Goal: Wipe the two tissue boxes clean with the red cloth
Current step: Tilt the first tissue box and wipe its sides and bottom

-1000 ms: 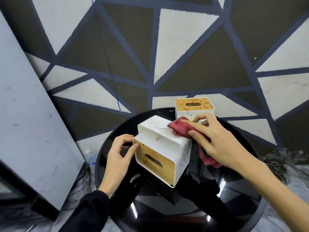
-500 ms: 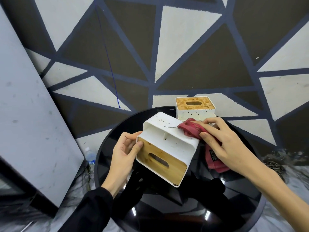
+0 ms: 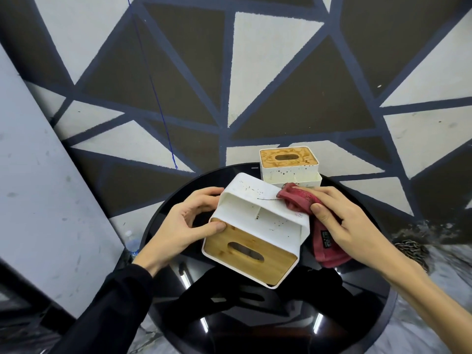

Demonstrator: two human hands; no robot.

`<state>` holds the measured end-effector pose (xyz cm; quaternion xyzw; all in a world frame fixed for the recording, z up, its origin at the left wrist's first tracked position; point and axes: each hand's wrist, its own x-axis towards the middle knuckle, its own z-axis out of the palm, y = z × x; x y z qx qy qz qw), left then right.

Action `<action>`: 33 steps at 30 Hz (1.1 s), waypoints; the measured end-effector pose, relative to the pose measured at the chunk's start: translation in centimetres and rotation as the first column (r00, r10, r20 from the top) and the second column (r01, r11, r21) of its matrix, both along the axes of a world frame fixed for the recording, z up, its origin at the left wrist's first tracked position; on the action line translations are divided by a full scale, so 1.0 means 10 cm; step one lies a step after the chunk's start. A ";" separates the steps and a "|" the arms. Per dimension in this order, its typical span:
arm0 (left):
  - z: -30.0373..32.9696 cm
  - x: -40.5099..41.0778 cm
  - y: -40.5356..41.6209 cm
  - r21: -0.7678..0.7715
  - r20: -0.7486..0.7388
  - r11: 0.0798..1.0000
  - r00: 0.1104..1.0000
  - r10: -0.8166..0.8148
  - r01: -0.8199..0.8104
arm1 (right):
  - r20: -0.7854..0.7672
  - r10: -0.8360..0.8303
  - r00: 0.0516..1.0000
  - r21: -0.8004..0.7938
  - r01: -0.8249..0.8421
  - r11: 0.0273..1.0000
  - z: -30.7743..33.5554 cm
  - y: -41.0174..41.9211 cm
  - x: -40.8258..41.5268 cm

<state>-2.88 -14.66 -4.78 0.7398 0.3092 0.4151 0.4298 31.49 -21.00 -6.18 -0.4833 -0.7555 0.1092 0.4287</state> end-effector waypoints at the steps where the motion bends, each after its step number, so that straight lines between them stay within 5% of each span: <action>1: 0.00 0.01 0.02 0.009 -0.018 1.000 1.000 -0.024 0.025 | -0.001 0.001 1.000 -0.006 -0.001 1.000 0.00 0.00 0.01; 11: -0.01 0.08 0.01 -0.261 0.081 0.950 0.985 -0.154 0.170 | -0.020 -0.004 1.000 -0.046 0.003 0.999 -0.01 0.00 0.04; 23: 0.23 -0.08 0.12 -0.139 -0.304 0.980 0.935 -0.182 0.146 | 0.018 -0.067 0.998 -0.050 0.068 0.996 0.13 0.06 -0.12; 33: 0.02 -0.12 0.03 -0.117 -0.129 0.990 0.987 -0.092 0.077 | -0.129 -0.197 0.972 0.055 0.206 0.977 0.46 -0.57 -0.24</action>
